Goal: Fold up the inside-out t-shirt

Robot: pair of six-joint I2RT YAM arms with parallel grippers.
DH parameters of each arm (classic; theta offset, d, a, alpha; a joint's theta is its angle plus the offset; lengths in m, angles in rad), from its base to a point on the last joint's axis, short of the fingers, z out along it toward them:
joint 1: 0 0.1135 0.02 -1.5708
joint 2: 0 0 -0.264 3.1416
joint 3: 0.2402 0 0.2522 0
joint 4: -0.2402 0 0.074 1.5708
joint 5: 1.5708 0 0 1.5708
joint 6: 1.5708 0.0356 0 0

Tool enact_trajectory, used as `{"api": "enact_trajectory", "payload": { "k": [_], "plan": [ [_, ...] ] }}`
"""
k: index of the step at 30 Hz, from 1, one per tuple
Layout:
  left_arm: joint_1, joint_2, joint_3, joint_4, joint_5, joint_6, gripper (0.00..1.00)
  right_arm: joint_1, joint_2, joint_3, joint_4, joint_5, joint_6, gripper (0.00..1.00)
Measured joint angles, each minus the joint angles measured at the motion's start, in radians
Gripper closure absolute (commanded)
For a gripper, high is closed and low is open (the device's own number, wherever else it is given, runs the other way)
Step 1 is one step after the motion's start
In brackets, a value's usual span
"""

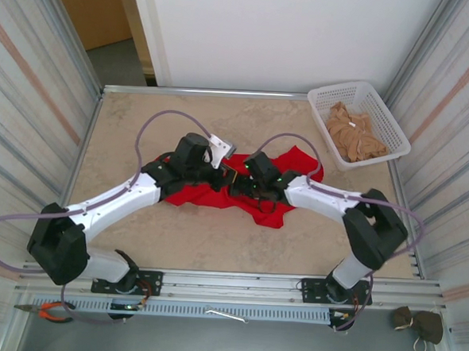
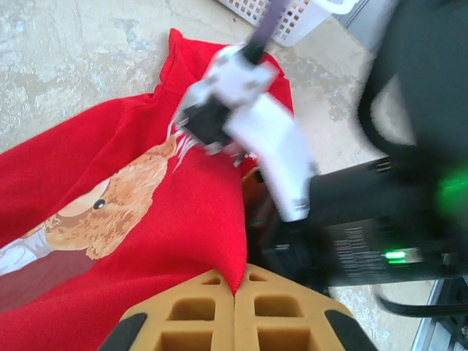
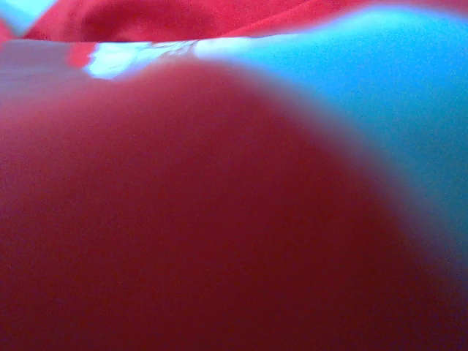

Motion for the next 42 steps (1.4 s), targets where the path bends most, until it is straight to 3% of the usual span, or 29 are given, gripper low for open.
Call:
{"api": "enact_trajectory", "payload": {
  "k": [1, 3, 5, 6, 11, 14, 23, 24, 28, 31, 37, 42],
  "plan": [
    [0.000, -0.008, 0.000, 0.000, 0.000, 0.000, 1.00, -0.001, 0.029, 0.017, 0.002, 0.017, 0.001, 0.24],
    [0.006, -0.025, 0.000, 0.000, 0.006, -0.005, 1.00, -0.013, 0.087, 0.057, 0.006, 0.038, -0.004, 0.65],
    [0.025, -0.037, 0.000, 0.001, 0.013, -0.022, 1.00, -0.033, 0.109, 0.090, 0.003, 0.029, -0.015, 0.96],
    [0.049, -0.045, -0.008, 0.012, 0.021, -0.038, 1.00, -0.049, 0.107, 0.100, 0.002, 0.016, -0.031, 1.00],
    [0.223, -0.045, -0.087, 0.082, 0.051, -0.109, 1.00, -0.131, -0.001, 0.082, 0.004, -0.128, -0.106, 1.00],
    [0.294, 0.020, -0.120, 0.122, 0.082, -0.125, 1.00, -0.161, -0.107, 0.063, 0.003, -0.277, -0.151, 1.00],
    [0.325, 0.244, -0.050, 0.206, 0.190, -0.118, 1.00, -0.200, -0.196, 0.005, 0.020, -0.691, -0.245, 1.00],
    [0.327, 0.265, -0.032, 0.205, 0.202, -0.115, 0.96, -0.214, -0.198, -0.006, 0.026, -0.710, -0.245, 1.00],
    [0.343, 0.293, -0.004, 0.182, 0.191, -0.107, 0.58, -0.298, -0.246, -0.075, 0.095, -0.799, -0.222, 1.00],
    [0.373, 0.228, -0.053, 0.160, 0.148, -0.119, 0.47, -0.344, -0.289, -0.087, 0.131, -0.838, -0.206, 1.00],
    [0.292, -0.066, -0.190, 0.193, 0.129, -0.212, 0.49, -0.348, -0.303, -0.089, 0.190, -0.885, -0.183, 1.00],
    [0.130, -0.099, -0.221, 0.279, 0.113, -0.282, 0.47, -0.348, -0.303, -0.093, 0.205, -0.888, -0.169, 1.00]
  ]
}}
